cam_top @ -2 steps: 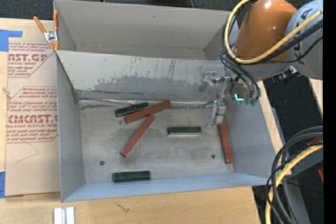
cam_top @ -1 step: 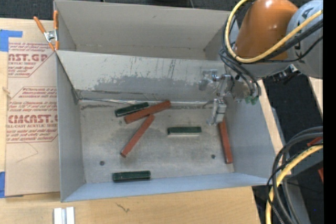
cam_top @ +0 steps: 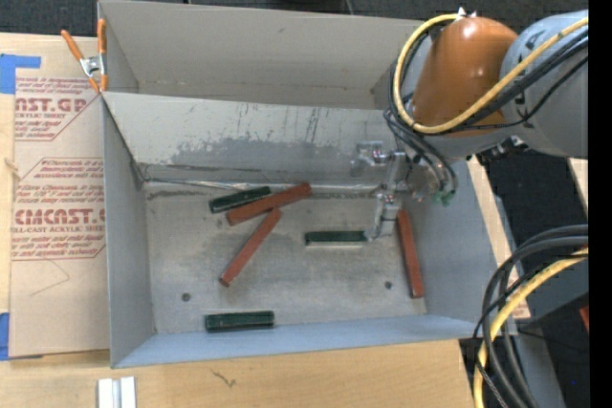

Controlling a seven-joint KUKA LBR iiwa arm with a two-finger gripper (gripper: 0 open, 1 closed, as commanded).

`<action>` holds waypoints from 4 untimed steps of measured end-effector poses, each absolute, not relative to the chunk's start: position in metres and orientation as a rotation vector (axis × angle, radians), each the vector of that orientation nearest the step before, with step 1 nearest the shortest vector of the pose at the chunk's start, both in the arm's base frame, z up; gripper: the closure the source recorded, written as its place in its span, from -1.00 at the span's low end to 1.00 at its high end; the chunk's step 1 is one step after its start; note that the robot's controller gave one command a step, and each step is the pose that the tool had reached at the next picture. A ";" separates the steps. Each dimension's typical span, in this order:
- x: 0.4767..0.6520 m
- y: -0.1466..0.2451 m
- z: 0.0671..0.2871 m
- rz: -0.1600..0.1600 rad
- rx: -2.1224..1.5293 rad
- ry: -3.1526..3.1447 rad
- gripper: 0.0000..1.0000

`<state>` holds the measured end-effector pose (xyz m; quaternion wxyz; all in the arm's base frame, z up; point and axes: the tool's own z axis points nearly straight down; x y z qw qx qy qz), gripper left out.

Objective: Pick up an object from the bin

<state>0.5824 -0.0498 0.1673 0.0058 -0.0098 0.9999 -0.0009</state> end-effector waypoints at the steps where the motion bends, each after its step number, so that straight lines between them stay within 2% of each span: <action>1: 0.565 -0.029 0.142 0.002 0.149 3.141 -1.00; 2: 0.562 -0.027 0.142 0.000 0.007 3.140 -1.00; 3: 0.562 -0.030 0.086 0.002 0.231 3.130 -1.00; 4: 0.555 -0.026 0.071 0.000 0.031 3.139 1.00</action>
Offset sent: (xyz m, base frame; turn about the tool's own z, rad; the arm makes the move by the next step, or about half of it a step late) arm -0.0236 0.0202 -0.0347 -0.0415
